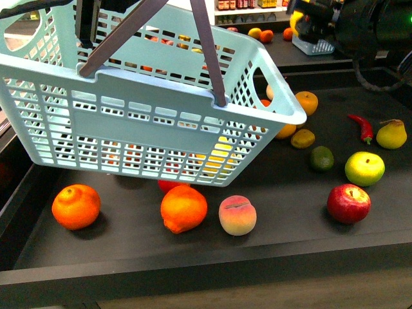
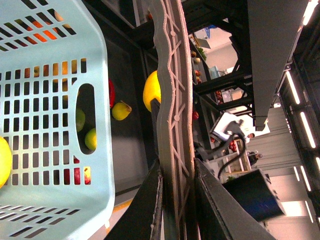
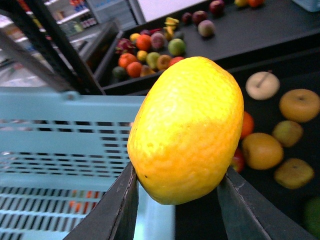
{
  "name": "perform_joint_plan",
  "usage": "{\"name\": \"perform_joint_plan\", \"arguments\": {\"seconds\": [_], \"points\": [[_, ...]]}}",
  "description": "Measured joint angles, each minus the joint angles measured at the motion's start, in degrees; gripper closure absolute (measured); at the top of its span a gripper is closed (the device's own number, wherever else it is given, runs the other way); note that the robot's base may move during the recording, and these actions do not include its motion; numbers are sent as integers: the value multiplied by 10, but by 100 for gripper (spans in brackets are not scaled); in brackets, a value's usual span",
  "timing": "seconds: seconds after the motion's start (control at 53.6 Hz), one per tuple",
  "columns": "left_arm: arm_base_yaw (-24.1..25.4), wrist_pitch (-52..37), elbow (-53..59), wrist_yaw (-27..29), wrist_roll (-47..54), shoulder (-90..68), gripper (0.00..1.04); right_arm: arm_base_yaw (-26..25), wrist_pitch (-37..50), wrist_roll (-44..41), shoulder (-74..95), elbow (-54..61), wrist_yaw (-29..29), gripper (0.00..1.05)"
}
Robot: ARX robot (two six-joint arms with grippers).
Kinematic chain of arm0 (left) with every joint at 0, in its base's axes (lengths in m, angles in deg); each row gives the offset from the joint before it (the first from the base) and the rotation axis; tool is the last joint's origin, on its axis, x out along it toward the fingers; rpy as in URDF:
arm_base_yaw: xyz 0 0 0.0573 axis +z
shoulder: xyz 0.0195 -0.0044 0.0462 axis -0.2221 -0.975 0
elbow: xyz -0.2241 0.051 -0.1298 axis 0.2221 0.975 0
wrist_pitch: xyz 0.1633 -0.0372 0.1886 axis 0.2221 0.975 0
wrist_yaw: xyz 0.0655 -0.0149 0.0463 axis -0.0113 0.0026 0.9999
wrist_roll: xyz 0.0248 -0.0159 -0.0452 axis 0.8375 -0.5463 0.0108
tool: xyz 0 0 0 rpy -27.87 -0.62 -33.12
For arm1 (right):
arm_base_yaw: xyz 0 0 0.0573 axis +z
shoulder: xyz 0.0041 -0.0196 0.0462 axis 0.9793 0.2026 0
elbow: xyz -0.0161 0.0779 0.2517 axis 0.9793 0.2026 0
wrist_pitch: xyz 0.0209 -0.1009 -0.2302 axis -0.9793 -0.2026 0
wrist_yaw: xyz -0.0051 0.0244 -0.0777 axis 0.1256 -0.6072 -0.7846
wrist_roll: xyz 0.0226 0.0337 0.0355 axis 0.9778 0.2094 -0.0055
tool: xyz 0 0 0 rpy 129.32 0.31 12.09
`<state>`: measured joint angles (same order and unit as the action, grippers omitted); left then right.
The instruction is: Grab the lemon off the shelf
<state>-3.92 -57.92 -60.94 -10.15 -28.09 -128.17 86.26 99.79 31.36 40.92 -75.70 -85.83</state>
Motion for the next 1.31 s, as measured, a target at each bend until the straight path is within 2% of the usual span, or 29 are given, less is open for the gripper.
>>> {"name": "perform_joint_plan", "arguments": {"seconds": [0.186,0.559,0.951,1.156,1.305], "points": [[0,0,0,0,0,0,91,38,3,29,-49,35,30,65],[0,0,0,0,0,0,91,87,-4,52,-12,42,40,65],[0,0,0,0,-1,0,91,82,31,52,-13,61,14,7],[0,0,0,1,0,0,91,78,50,13,-128,162,-51,7],[0,0,0,1,0,0,91,95,59,-43,-261,267,-123,7]]}}
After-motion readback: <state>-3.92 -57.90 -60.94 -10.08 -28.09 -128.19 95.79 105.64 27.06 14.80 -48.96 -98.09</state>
